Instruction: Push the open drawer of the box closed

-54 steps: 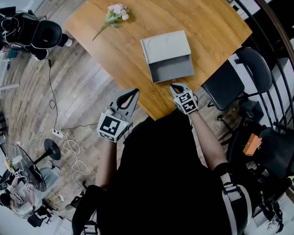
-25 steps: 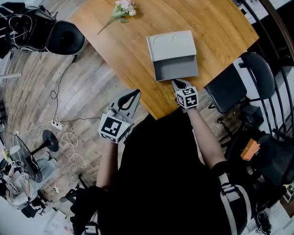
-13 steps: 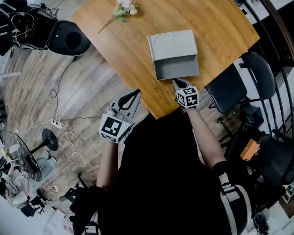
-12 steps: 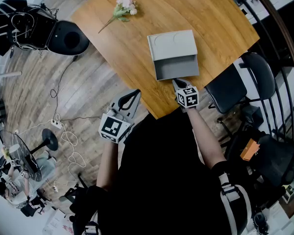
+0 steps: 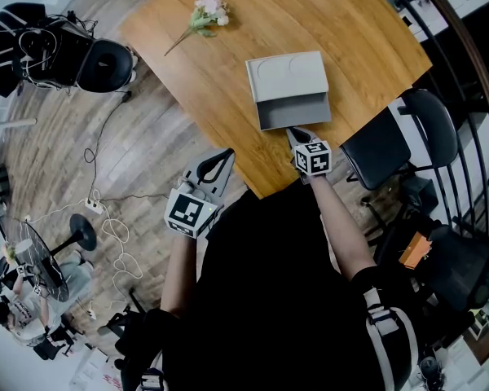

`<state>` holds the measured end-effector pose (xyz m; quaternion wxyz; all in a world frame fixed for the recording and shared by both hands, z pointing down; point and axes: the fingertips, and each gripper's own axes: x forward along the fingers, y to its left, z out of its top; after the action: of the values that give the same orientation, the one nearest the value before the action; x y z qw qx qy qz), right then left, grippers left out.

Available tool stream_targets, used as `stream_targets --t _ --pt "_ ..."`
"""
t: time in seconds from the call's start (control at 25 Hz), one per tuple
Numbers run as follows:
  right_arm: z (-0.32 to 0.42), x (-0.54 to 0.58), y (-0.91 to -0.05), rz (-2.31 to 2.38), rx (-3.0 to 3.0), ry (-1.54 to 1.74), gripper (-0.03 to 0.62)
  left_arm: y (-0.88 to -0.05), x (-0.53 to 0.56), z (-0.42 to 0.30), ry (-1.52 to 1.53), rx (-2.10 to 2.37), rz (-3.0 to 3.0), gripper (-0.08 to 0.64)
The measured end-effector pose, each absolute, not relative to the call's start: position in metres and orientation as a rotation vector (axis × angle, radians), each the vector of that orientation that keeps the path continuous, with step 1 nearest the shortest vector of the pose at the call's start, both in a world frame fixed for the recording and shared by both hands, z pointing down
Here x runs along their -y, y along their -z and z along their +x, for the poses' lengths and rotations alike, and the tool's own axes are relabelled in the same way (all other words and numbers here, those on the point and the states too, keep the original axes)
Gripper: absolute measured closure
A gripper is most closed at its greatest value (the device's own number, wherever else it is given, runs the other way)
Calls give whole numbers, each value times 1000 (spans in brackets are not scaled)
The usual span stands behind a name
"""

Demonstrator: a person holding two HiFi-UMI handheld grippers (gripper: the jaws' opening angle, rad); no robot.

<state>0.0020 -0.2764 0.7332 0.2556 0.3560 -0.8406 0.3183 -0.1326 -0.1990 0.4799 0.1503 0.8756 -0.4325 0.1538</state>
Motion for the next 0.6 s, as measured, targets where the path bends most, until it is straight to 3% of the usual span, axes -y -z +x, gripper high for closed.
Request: stream_targets --t 0.6 --pt "-2 296 -727 977 2300 -863 577 -478 199 -127 -442 1248 2508 537"
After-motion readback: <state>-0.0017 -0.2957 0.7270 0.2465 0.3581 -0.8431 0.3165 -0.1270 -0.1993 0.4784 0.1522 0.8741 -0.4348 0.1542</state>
